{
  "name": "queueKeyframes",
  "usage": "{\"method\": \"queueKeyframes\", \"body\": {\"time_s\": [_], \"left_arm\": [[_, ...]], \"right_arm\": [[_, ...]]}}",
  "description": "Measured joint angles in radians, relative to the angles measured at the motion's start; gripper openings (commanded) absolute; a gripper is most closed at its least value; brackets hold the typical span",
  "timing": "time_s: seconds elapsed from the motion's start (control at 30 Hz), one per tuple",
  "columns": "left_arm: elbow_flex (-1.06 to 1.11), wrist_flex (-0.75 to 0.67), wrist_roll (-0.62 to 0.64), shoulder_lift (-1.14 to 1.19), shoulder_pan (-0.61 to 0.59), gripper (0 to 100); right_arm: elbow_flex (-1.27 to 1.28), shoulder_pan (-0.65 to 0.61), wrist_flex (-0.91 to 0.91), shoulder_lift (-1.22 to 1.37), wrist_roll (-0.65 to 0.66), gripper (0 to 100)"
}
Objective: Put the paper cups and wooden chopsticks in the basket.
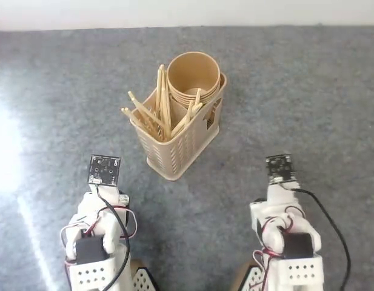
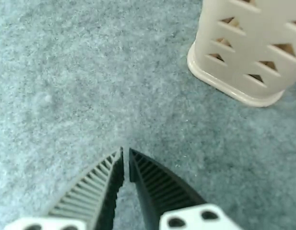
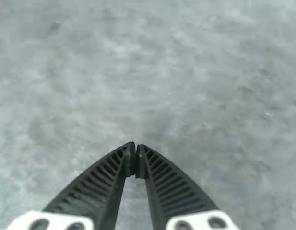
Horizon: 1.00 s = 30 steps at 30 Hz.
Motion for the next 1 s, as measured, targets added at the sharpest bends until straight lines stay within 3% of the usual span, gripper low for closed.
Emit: {"method": "queueKeyframes", "body": {"time_s": [0.17, 0.37, 0.47, 0.63, 0.83, 1.0], "left_arm": [[0.000, 0.000, 0.000, 0.000, 0.000, 1], [0.000, 0.000, 0.005, 0.000, 0.000, 1], [0.000, 0.000, 0.106, 0.000, 0.000, 1], [0.000, 0.000, 0.308, 0.000, 0.000, 1], [0.000, 0.000, 0.334, 0.000, 0.000, 1], [0.000, 0.000, 0.336, 0.000, 0.000, 1]], "right_arm": [[0.000, -0.100, 0.000, 0.000, -0.008, 0.6], [0.000, -0.107, 0.000, 0.000, -0.068, 0.6], [0.000, -0.107, 0.000, 0.000, -0.071, 0.6], [0.000, -0.008, 0.000, 0.000, -0.071, 0.6], [0.000, 0.127, 0.000, 0.000, -0.071, 0.6], [0.000, 0.143, 0.000, 0.000, -0.071, 0.6]]}}
